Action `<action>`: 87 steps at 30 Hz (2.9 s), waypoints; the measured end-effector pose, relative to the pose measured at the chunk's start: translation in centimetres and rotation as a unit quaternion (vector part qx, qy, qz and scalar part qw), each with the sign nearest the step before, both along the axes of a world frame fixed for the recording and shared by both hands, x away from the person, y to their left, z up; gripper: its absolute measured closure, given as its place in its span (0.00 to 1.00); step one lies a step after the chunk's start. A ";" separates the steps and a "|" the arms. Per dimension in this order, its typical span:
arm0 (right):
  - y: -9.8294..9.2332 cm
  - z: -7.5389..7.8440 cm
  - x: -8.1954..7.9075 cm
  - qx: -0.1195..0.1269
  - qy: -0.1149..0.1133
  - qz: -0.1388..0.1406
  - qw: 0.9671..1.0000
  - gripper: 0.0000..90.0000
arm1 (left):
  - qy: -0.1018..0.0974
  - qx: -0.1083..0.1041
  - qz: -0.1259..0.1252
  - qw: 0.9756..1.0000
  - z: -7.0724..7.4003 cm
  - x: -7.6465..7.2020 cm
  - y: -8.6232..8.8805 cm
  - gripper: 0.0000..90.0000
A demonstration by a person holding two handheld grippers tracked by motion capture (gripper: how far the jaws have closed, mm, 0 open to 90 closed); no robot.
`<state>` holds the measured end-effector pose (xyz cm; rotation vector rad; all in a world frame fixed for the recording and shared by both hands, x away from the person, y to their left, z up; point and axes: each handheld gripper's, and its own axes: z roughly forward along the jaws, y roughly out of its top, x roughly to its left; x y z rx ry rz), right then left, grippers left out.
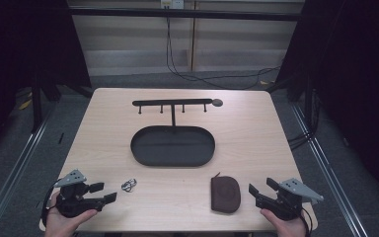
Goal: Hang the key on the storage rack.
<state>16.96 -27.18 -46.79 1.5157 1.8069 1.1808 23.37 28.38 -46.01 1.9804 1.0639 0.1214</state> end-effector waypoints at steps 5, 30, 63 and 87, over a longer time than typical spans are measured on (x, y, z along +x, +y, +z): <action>-0.2 0.0 0.1 -0.001 -0.001 -0.001 1.000 0.34 | 0.007 0.000 -0.008 1.000 -0.1 0.1 -0.1 0.37; 0.3 0.3 0.4 0.032 0.045 0.063 0.997 0.31 | 0.033 0.048 -0.021 0.998 1.6 1.9 -2.1 0.51; 0.6 0.0 0.6 0.026 0.058 0.085 0.994 0.30 | 0.128 0.169 -0.069 0.975 1.8 7.0 -6.7 0.41; 0.8 -0.1 0.7 0.021 0.065 0.090 0.994 0.30 | 0.183 0.243 -0.110 0.946 0.3 8.9 -9.0 0.59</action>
